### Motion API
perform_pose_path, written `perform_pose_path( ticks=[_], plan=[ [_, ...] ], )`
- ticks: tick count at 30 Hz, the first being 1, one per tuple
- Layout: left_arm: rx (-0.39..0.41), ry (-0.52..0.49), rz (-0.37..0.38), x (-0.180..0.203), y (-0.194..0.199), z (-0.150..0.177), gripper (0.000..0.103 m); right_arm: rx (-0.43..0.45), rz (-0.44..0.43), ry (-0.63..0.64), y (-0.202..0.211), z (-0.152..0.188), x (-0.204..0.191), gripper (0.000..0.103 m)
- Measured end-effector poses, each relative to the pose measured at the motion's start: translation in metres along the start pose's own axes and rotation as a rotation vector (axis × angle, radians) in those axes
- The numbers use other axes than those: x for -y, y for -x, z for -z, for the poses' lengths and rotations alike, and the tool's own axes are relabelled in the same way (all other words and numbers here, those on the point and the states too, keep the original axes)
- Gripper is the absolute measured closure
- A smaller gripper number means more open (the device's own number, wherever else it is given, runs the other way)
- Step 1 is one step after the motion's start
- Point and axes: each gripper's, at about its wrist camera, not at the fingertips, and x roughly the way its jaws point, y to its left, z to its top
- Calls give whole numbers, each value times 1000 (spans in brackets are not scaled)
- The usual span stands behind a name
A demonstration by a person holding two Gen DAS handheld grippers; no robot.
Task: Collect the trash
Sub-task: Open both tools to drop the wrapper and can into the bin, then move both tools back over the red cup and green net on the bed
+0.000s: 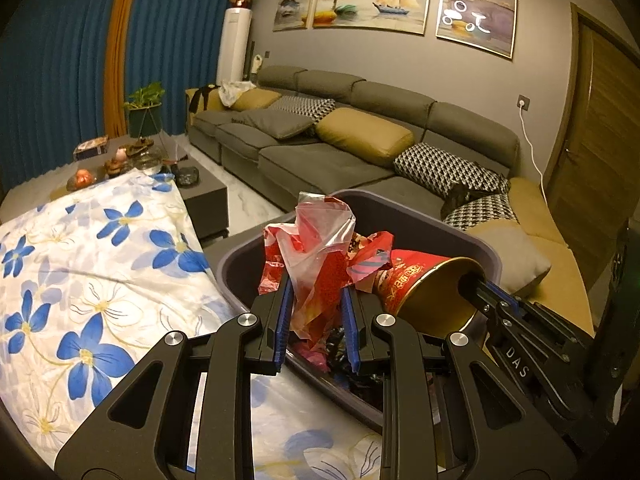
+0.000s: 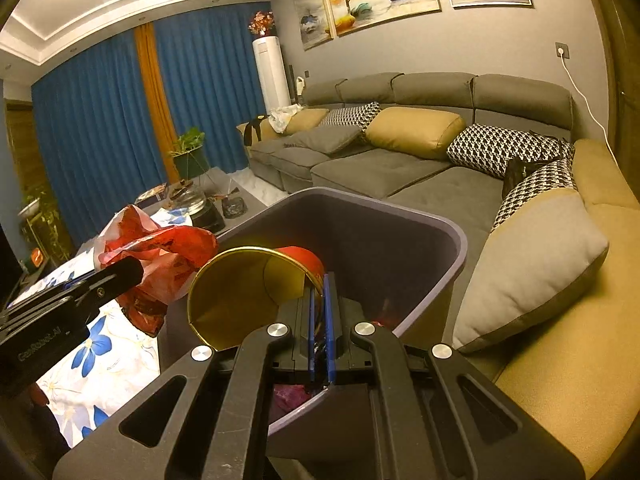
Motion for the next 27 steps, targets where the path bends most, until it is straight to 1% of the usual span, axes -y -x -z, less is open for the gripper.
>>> perform_pose_path(
  ticks=[8,11,12,13,14,15,16,17,18,19,20,21,23,24,25,26,27],
  plan=[
    [-11,-10,12,3,-6,1,80,-16,3,-9,-1,2,-2,98],
    [-16,1,14,2,-8,1,72,-21,3,-6,-2,2,-3,98],
    [-16,1,15,1,-9,2,61,-23,3,-7,-3,1,-1,98],
    [-14,-1,7,1,-8,2,45,-24,2,-5,-4,0,-1,97],
    [-2,-1,-4,0,-6,3,40,-25,2,-5,-4,0,-1,97],
    [7,0,-6,-1,-4,3,35,-27,1,-6,-4,0,-2,93],
    [16,5,-10,-3,-1,3,32,-30,-3,-6,-5,0,-2,83],
    [20,11,-15,-6,2,4,30,-31,-1,-4,-5,0,-2,78],
    [28,19,-22,-8,5,4,26,-26,6,-3,-4,0,-2,69],
    [37,28,-32,-12,9,5,22,-23,7,-2,-4,0,-2,65],
    [43,33,-43,-15,13,5,21,-24,7,-3,-4,1,-1,64],
    [55,40,-69,-21,20,7,19,-25,10,-2,-4,1,-1,63],
    [78,52,-115,-30,35,10,17,-15,19,10,0,1,-3,55],
    [88,59,-134,-36,43,12,15,-5,26,19,4,2,-5,48],
    [97,64,-151,-40,51,13,14,1,27,24,7,3,-7,45],
    [109,73,-183,-47,62,16,14,15,21,38,12,3,-11,43],
    [122,82,-214,-55,75,20,13,29,18,55,18,4,-16,37]
  ],
)
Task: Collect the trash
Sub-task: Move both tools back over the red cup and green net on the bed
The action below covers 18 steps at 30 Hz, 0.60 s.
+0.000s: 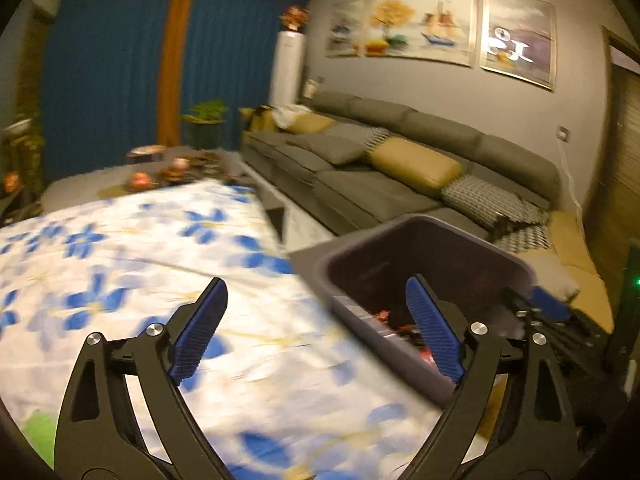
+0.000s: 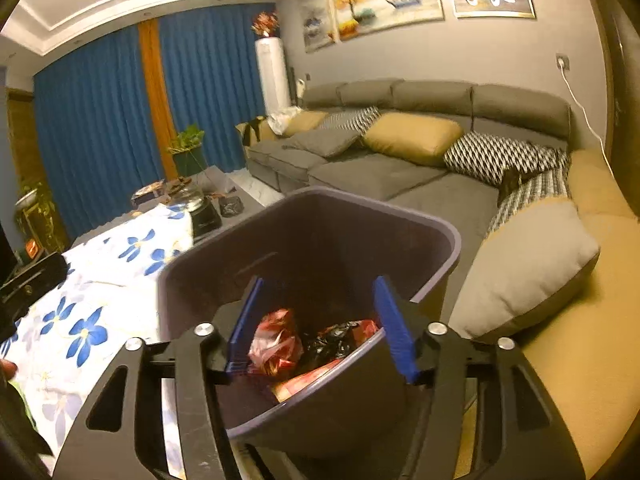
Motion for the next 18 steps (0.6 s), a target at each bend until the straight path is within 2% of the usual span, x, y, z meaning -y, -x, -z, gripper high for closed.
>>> perform_pose_path(
  ticks=[3,7,9,16,18],
  plan=[
    [29,29,-95,-29,30,3,11,36,-25,32,16,3,-13,24],
    [58,75,-205,-72,73,10,9,21,-125,85,29,15,-50,18],
    [57,95,-287,-96,95,16,9,-4,-185,120,32,22,-74,18],
    [89,153,-498,-167,166,42,9,-87,-418,259,47,54,-165,18],
    [102,164,-549,-186,187,50,9,-106,-451,285,51,61,-186,18]
  ],
)
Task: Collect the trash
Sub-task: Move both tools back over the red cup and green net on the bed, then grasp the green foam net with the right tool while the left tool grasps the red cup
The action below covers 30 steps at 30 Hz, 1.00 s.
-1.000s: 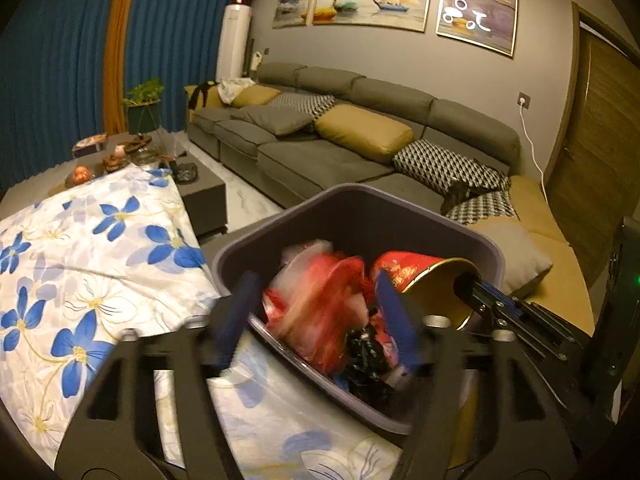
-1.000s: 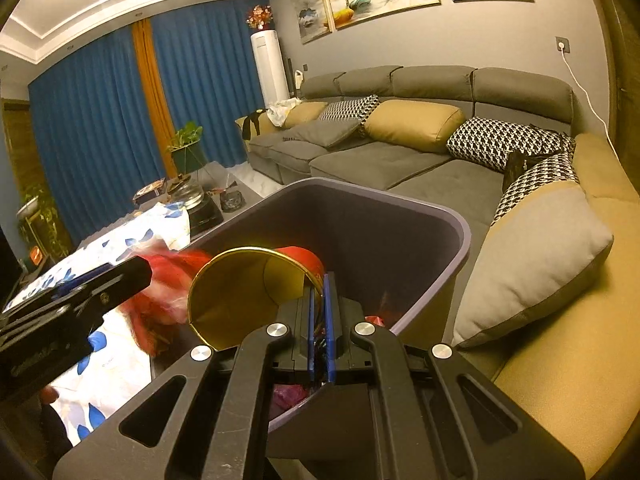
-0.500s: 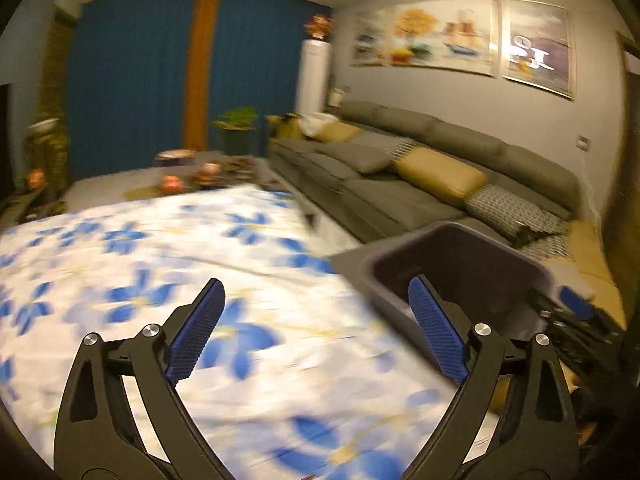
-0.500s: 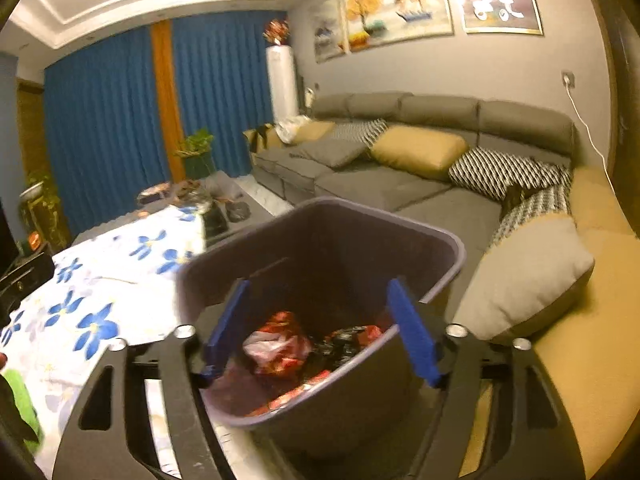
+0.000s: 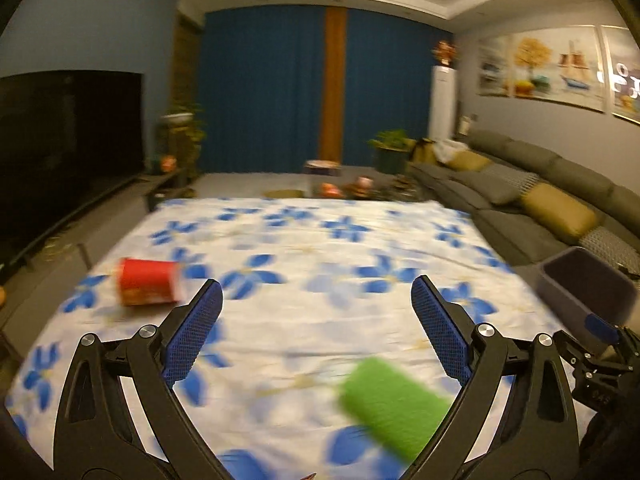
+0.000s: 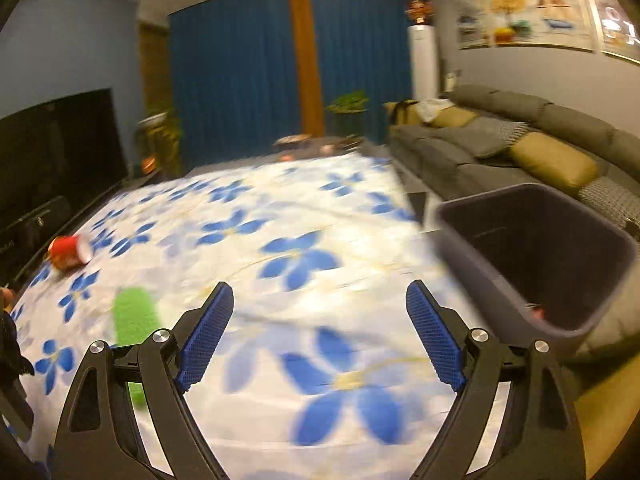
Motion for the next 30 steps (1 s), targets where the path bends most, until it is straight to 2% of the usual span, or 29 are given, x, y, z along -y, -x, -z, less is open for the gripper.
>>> perform_pose_path(
  ticks=[8,14,26,30],
  plan=[
    [11,93,-103,-90,20,9,9,-46,-56,99,-8,9,-56,18],
    [5,123,-154,-124,27,19,9,-76,-62,109,-14,13,-74,18],
    [-16,155,-172,-151,18,34,9,-153,-68,141,-33,23,-85,18],
    [-34,173,-167,-154,9,35,9,-189,-122,131,-39,26,-90,18]
  ],
)
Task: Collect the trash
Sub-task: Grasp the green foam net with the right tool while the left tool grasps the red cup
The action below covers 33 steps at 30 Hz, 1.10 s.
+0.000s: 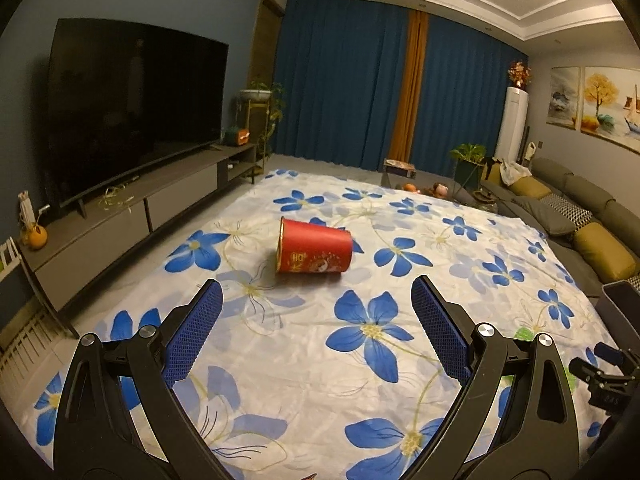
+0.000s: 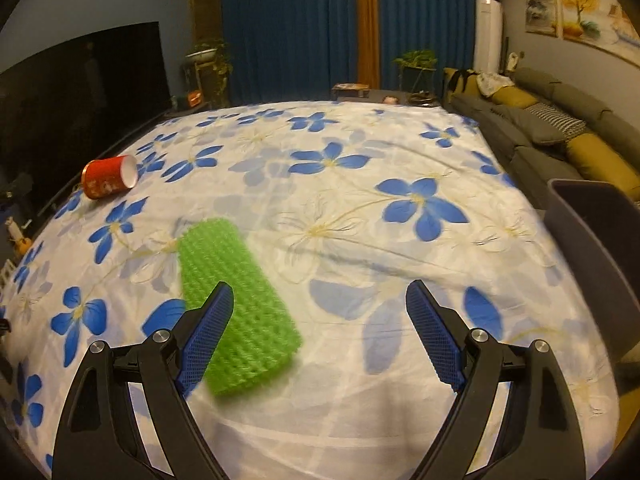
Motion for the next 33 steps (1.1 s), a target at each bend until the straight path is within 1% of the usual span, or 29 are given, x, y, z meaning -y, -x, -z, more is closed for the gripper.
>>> perform_pose_path(
  ticks=[4,6,8,10,11,13,14,15,16,17,18,19,20,22,24,27,30,32,33],
  plan=[
    [0,-8,-2,0,-7,-3,9,-21,-47,49,-9,-4,-21,18],
    [0,-17,7,-1,-11,-4,9,-36,-57,81,-15,-5,-33,18],
    [-9,-19,13,-4,-18,-7,9,-50,-46,112,-21,-6,-42,24],
    [-27,-2,33,-12,-28,-10,9,-76,-46,123,-28,-7,-47,33],
    [-31,2,35,-14,-32,-12,9,-89,-48,122,-32,-7,-48,35],
    [-45,13,48,-24,-43,-17,10,-109,-49,127,-37,-8,-51,47],
    [-47,19,55,-27,-47,-19,10,-112,-53,131,-38,-8,-52,51],
    [-49,30,66,-32,-55,-22,10,-112,-58,134,-39,-8,-53,62],
    [-54,33,73,-36,-59,-24,12,-111,-58,141,-39,-9,-53,72],
    [-66,36,87,-40,-68,-26,14,-110,-54,147,-40,-9,-54,75],
    [-76,34,94,-42,-73,-28,17,-108,-53,150,-40,-9,-55,81],
    [-89,30,100,-44,-80,-29,21,-101,-50,152,-40,-10,-55,83],
    [-104,28,107,-46,-86,-30,23,-94,-46,152,-40,-11,-55,84],
    [-144,24,137,-51,-102,-32,34,-70,-35,151,-38,-14,-56,85],
    [-173,17,155,-54,-115,-31,39,-47,-31,138,-36,-18,-55,85],
    [-210,13,169,-57,-132,-29,41,-23,-31,118,-33,-23,-55,85],
    [-226,27,203,-60,-142,-30,42,-17,-37,105,-32,-27,-56,85],
    [-235,27,224,-60,-146,-31,49,-14,-42,102,-32,-29,-57,85],
    [-242,23,236,-59,-149,-31,54,-11,-43,102,-32,-30,-58,85]
  ],
)
